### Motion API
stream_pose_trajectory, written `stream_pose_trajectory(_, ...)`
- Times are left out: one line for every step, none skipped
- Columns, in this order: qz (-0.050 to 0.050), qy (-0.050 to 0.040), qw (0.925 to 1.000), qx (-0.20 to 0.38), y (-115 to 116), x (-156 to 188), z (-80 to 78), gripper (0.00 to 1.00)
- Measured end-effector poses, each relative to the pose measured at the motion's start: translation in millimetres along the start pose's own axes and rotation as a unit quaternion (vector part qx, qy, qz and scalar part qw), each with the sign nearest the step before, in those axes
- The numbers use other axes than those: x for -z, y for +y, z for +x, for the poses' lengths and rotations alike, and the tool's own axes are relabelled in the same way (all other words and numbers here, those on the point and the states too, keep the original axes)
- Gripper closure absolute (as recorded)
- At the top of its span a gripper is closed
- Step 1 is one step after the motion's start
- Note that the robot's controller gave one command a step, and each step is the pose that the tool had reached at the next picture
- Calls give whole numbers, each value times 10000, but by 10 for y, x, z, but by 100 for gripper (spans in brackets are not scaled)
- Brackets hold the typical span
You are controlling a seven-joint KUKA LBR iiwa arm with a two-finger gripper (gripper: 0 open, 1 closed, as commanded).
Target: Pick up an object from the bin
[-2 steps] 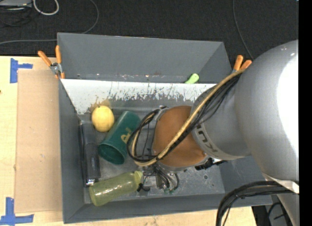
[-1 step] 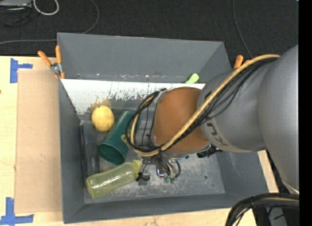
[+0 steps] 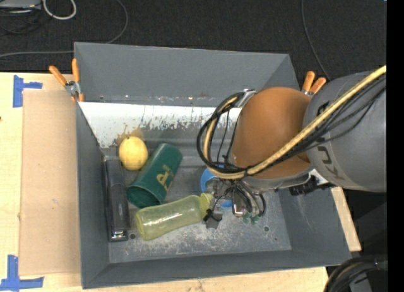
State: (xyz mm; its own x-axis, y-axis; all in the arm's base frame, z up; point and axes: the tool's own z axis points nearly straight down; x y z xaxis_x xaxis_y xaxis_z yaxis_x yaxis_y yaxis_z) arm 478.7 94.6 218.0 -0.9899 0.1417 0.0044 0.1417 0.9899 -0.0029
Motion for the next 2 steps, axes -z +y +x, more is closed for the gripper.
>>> stream_pose_trajectory(-5, 83, 9990, 450, 223, -691, 0, 100)
stream_pose_trajectory(-11, -15, 9998, 179, 74, -40, -51, 100)
